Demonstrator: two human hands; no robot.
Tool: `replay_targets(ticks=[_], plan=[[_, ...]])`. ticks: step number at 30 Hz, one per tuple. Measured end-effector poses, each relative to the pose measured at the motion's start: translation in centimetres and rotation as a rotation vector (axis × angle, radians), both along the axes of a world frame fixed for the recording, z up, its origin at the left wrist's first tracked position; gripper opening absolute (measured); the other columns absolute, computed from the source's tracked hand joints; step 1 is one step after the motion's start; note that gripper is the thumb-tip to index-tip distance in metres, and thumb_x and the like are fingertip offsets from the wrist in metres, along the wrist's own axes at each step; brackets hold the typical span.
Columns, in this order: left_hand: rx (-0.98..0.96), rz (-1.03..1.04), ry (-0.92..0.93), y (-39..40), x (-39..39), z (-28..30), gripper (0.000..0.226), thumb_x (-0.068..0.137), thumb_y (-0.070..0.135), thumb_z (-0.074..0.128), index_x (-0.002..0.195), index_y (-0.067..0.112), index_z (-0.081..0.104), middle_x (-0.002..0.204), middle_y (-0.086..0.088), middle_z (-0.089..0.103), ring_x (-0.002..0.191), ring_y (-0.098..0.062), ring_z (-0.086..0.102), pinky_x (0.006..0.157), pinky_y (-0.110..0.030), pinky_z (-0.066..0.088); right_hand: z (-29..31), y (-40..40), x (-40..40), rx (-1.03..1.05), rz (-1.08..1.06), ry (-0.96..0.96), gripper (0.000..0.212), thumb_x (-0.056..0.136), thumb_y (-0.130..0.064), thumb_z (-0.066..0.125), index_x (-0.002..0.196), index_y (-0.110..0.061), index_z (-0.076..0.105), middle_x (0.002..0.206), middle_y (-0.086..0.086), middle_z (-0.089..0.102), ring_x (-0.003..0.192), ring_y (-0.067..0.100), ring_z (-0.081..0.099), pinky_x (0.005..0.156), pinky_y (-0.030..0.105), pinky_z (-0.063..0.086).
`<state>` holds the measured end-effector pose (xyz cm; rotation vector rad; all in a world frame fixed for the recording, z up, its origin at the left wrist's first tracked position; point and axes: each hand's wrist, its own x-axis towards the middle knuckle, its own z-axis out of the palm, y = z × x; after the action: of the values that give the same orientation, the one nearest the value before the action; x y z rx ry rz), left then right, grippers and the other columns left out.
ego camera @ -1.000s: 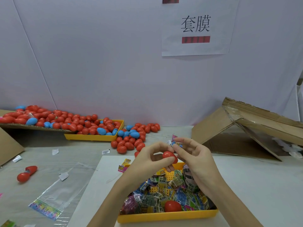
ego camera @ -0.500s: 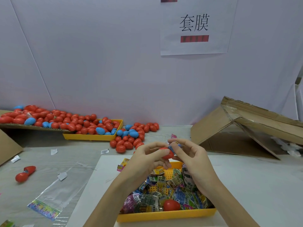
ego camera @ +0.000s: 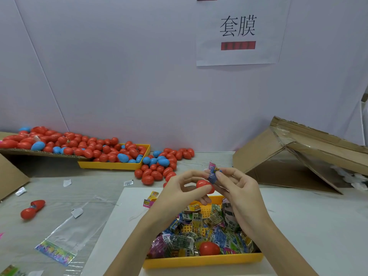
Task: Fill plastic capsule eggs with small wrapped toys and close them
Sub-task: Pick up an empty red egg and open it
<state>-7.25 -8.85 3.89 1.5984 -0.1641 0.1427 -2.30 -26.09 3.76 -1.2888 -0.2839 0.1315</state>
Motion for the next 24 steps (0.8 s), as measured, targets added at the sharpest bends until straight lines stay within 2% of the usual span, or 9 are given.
replay_targets(ticks=[4,8,11,15,20,24], plan=[[-0.063,0.040,-0.036,0.06,0.00,0.26,0.022,0.094,0.030,0.077,0.114,0.025,0.070,0.108,-0.009,0.077,0.091,-0.031,0.076,0.079,-0.029,0.061,0.15,-0.17,0.30,0.001,-0.093,0.016,0.013,0.099,-0.014,0.064,0.110,-0.011,0.071,0.095,0.005,0.079,0.092,0.021,0.078,0.080,0.030,0.063],[-0.022,0.089,-0.093,0.29,-0.07,0.18,0.018,0.092,0.029,0.077,0.110,0.028,0.075,0.105,-0.005,0.078,0.094,-0.024,0.076,0.084,-0.025,0.059,0.04,-0.43,0.44,-0.178,-0.130,-0.169,0.009,0.100,-0.014,0.064,0.105,-0.013,0.071,0.090,0.002,0.079,0.083,0.018,0.078,0.062,0.019,0.059],[0.023,0.090,-0.091,0.33,-0.20,0.18,0.021,0.092,0.034,0.077,0.113,0.033,0.076,0.105,-0.002,0.079,0.094,-0.021,0.075,0.087,-0.026,0.059,-0.16,-0.27,0.33,-0.280,-0.117,-0.295,0.008,0.100,-0.013,0.065,0.098,-0.014,0.073,0.086,-0.002,0.077,0.083,0.016,0.076,0.070,0.023,0.061],[0.077,0.039,-0.071,0.51,-0.41,0.33,0.027,0.094,0.032,0.076,0.120,0.037,0.073,0.102,-0.002,0.079,0.097,-0.016,0.075,0.090,-0.023,0.056,-0.43,-0.12,0.21,-0.367,-0.151,-0.374,0.008,0.099,-0.022,0.067,0.096,-0.020,0.074,0.085,-0.007,0.076,0.083,0.013,0.074,0.076,0.031,0.063],[0.114,0.051,-0.083,0.38,-0.47,0.41,0.027,0.094,0.030,0.076,0.120,0.036,0.073,0.099,-0.001,0.079,0.094,-0.016,0.075,0.085,-0.021,0.057,-0.32,-0.16,0.16,-0.367,-0.186,-0.377,0.011,0.095,-0.030,0.070,0.097,-0.021,0.075,0.084,-0.005,0.077,0.082,0.014,0.075,0.080,0.041,0.064],[0.132,0.074,-0.096,0.33,-0.36,0.32,0.027,0.092,0.032,0.077,0.119,0.035,0.073,0.100,0.002,0.079,0.092,-0.016,0.075,0.084,-0.022,0.057,-0.31,-0.18,0.19,-0.385,-0.190,-0.385,0.013,0.093,-0.032,0.071,0.098,-0.021,0.075,0.084,-0.005,0.077,0.082,0.014,0.074,0.081,0.044,0.063]])
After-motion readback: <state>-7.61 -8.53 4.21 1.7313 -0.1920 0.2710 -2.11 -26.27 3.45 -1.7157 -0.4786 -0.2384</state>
